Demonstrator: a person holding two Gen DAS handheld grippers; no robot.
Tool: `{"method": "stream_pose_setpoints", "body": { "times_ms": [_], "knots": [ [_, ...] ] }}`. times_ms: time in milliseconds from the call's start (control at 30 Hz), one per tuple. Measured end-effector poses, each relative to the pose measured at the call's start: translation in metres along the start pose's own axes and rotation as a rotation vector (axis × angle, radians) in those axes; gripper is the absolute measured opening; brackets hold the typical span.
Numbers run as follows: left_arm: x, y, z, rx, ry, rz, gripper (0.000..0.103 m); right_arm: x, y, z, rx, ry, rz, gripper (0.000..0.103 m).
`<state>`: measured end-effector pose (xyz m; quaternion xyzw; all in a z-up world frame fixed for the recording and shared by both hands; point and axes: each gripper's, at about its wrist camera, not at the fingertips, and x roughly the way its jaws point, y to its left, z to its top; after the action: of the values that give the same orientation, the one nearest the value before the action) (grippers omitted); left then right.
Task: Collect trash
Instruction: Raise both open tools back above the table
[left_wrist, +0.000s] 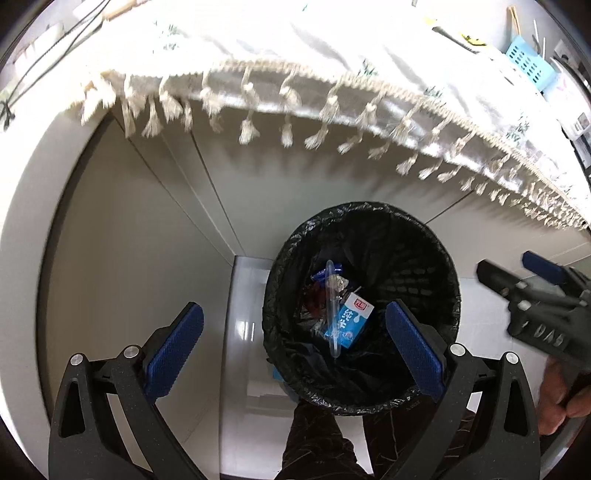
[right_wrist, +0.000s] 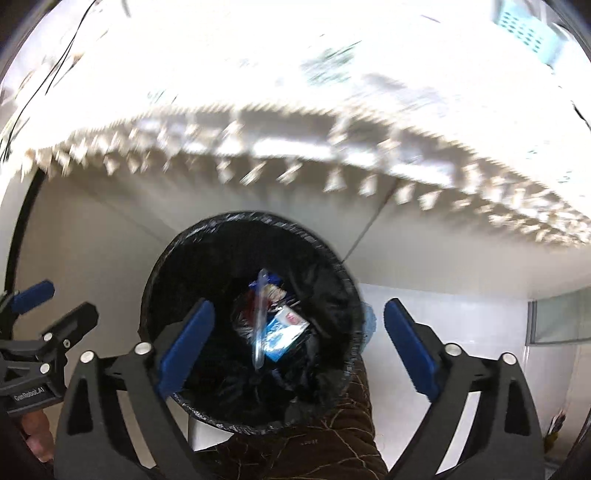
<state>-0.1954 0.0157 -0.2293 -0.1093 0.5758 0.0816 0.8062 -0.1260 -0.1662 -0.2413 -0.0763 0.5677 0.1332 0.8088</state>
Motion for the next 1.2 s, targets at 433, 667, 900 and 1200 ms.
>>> {"method": "stream_pose_setpoints", "body": {
  "times_ms": [433,667,900,1200],
  "knots": [
    [-0.054,-0.033,0.034,0.068,-0.083,-0.04,0.097,-0.075,-0.05,0.027,0.05,-0.135,-0.057,0.095],
    [-0.08,-0.05,0.059,0.095,-0.121,-0.064,0.097,-0.107,-0.072,0.046,0.055,-0.173,-0.083,0.095],
    [-0.095,-0.067,0.082,0.117,-0.13,-0.079,0.097,-0.131,-0.091,0.07,0.084,-0.211,-0.09,0.095],
    [-0.098,-0.088,0.116,0.151,-0.133,-0.092,0.097,-0.141,-0.12,0.099,0.126,-0.234,-0.107,0.095]
  ]
}}
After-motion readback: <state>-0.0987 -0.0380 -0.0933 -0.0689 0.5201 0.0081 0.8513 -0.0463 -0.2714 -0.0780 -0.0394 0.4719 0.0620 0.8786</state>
